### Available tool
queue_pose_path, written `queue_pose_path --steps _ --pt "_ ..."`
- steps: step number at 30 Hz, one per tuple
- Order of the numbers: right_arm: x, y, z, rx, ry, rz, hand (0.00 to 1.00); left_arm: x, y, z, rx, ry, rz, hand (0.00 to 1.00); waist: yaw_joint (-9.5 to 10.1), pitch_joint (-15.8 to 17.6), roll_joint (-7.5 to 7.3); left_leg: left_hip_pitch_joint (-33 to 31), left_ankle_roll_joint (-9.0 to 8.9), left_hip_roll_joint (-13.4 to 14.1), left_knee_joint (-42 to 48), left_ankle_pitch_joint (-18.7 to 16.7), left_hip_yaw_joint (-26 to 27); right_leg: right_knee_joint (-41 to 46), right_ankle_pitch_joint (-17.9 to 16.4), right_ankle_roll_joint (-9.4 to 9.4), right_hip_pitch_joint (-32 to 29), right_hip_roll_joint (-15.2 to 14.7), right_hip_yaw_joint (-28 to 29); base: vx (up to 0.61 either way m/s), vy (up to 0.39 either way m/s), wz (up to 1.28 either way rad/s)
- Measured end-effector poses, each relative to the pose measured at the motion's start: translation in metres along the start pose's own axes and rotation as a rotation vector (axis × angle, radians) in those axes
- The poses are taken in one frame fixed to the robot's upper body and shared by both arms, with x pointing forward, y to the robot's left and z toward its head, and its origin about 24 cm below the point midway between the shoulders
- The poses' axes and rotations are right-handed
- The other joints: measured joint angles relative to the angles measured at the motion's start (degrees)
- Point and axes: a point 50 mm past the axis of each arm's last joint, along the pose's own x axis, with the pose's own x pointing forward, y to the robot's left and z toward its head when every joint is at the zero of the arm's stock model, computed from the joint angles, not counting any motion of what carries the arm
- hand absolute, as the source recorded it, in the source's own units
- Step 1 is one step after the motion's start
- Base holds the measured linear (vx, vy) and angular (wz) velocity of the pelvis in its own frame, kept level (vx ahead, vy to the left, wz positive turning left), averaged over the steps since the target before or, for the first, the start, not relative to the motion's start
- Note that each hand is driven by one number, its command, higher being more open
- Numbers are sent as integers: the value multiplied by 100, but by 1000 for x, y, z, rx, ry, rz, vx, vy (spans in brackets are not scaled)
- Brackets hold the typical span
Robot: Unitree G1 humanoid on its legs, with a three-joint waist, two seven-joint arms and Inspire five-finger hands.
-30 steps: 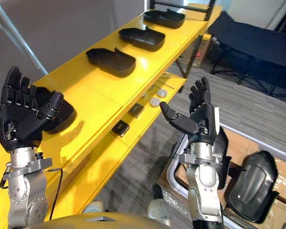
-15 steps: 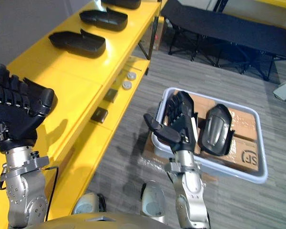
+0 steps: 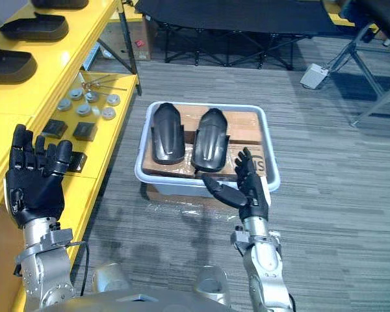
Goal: Walk over and take three plastic housings, then place them on the shelf
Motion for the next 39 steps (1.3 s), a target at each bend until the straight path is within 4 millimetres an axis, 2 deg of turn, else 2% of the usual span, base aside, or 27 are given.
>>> queue_pose_path --steps 1,2,4,5,7,8,11,14,17,20,21,22,23,24,25,28,29,30,31,32,33,34,35,36,37,38,39 --pt "0 -2 0 -11 1 7 100 -4 -1 -4 -1 26 -18 100 -14 -45 92 -3 117 -374 3 -362 234 -203 113 -18 21 16 -65 -83 -36 15" --pt "-2 -2 0 -15 8 16 100 -5 -5 -7 -7 40 -51 100 -12 -70 130 14 143 -645 -143 -679 362 -354 201 -24 26 27 -168 -31 1 34" --pt "-2 1 -2 -14 15 33 100 -4 -9 -8 -11 47 -78 100 9 -84 154 104 114 -884 -511 -813 368 -496 295 14 22 52 -227 -2 15 35" --pt "-2 5 -2 -10 18 51 100 -4 -9 -10 -9 53 -91 100 63 -118 222 279 53 -976 -1007 -842 346 -584 389 48 23 76 -318 3 25 22" --pt "-3 14 -5 5 28 84 100 -5 -8 -13 -4 70 -103 100 172 -97 153 496 -95 -1144 -1459 -810 316 -723 483 142 72 45 -363 -7 54 17" --pt "-4 24 -8 19 35 101 100 -7 -6 -16 4 96 -114 100 229 -99 71 635 -107 -1308 -1649 -800 278 -890 578 234 208 -56 -382 5 131 15" --pt "0 41 -10 25 33 123 100 -7 -7 -17 19 112 -143 100 343 -164 -49 681 -97 -1522 -1723 -899 274 -1063 710 339 259 -223 -383 17 150 -4" --pt "7 54 -11 54 32 142 100 -3 -12 -17 19 110 -186 100 480 -187 -95 675 -34 -1725 -1646 -1108 49 -988 860 306 202 -347 -602 15 148 -23" --pt "7 53 -20 63 68 76 100 2 -22 -18 73 112 -269 100 414 -191 -90 681 64 -1765 -1469 -1257 -92 -34 873 248 -90 -568 -820 39 114 10" --pt "1 47 -26 69 100 6 100 5 -25 -15 101 113 -321 100 285 -230 -215 776 154 -1883 -1310 -1308 -166 740 884 228 -315 -848 -785 101 96 16" --pt "1 46 -27 79 105 -16 100 6 -25 -14 105 111 -327 100 287 -242 -248 875 198 -1874 -1315 -1333 -170 857 909 196 -318 -911 -746 106 10 -21" --pt "3 45 -28 78 106 -20 100 7 -25 -12 107 104 -328 100 285 -228 -220 985 232 -1844 -1364 -1354 -166 961 957 41 -352 -918 -692 89 -7 -23" --pt "3 45 -28 77 109 -18 100 7 -25 -12 107 103 -329 100 284 -237 -181 1014 240 -1797 -1398 -1359 -154 898 708 -62 -355 -911 -637 53 -44 -19" --pt "6 45 -28 74 109 -9 100 11 -25 -10 113 89 -330 100 291 -249 -144 1016 238 -1699 -1435 -1364 -142 549 514 -71 -422 -811 -610 22 -21 -11" --pt "6 46 -27 74 107 -6 100 11 -25 -9 116 86 -328 100 291 -249 -141 1015 233 -1683 -1451 -1368 -140 486 516 -73 -456 -810 -602 9 -53 -14" --pt "11 48 -25 72 106 19 100 15 -18 -7 141 81 -294 100 306 -234 -108 1005 21 -1419 -1354 -1548 -160 9 605 -12 -841 -814 -214 22 -218 -7" --pt "9 48 -27 71 117 25 100 15 -15 -6 155 86 -290 100 306 -240 -123 995 -134 -1316 -1235 -1640 -249 -239 830 -90 -891 -804 -47 62 -262 20" --pt "7 48 -29 72 127 27 100 15 -12 -5 169 90 -291 100 296 -285 -233 978 -268 -1300 -1150 -1707 -344 -473 1035 -109 -851 -817 27 113 -393 39" --pt "4 47 -31 72 140 27 100 16 -8 -4 193 97 -292 100 280 -335 -404 966 -513 -1267 -988 -1829 -468 -495 1366 481 -793 -779 148 108 -349 41" --pt "3 42 -31 60 147 23 100 15 -6 -9 186 112 -276 100 268 -338 -260 998 -596 -1102 -957 -1870 -576 -362 1223 454 -744 -642 24 166 -407 31" --pt "3 34 -32 38 153 9 100 9 -4 -15 173 146 -249 100 287 -440 -66 1035 -666 -840 -1046 -1836 -672 -232 1047 314 -765 -397 -120 208 -329 12" --pt "4 29 -30 27 147 -5 100 7 -4 -18 162 158 -242 100 309 -460 34 1097 -690 -710 -1154 -1699 -693 -109 982 263 -785 -291 -187 281 -364 11" --pt "7 24 -29 18 147 -22 100 6 -5 -20 155 167 -239 100 280 -448 60 1093 -700 -646 -1185 -1489 -726 30 867 196 -782 -222 -249 270 -339 19" --pt "10 18 -27 2 150 -46 100 5 -7 -23 146 181 -236 100 257 -410 89 1058 -582 -565 -973 -1334 -747 98 766 110 -675 -178 -377 230 -332 27" --pt "12 12 -25 -13 149 -73 100 5 -8 -26 140 191 -235 100 233 -332 130 881 -364 -456 -402 -1190 -750 24 707 56 -429 -109 -462 169 -253 24" --pt "13 9 -24 -17 148 -91 100 5 -8 -27 140 194 -235 100 209 -292 142 746 -255 -405 -37 -1059 -748 -75 700 45 -260 -76 -505 160 -175 28" --pt "13 5 -23 -19 146 -128 100 5 -7 -28 140 199 -233 100 193 -196 79 510 -303 -321 520 -1006 -672 -360 700 38 88 -98 -583 142 -91 30"
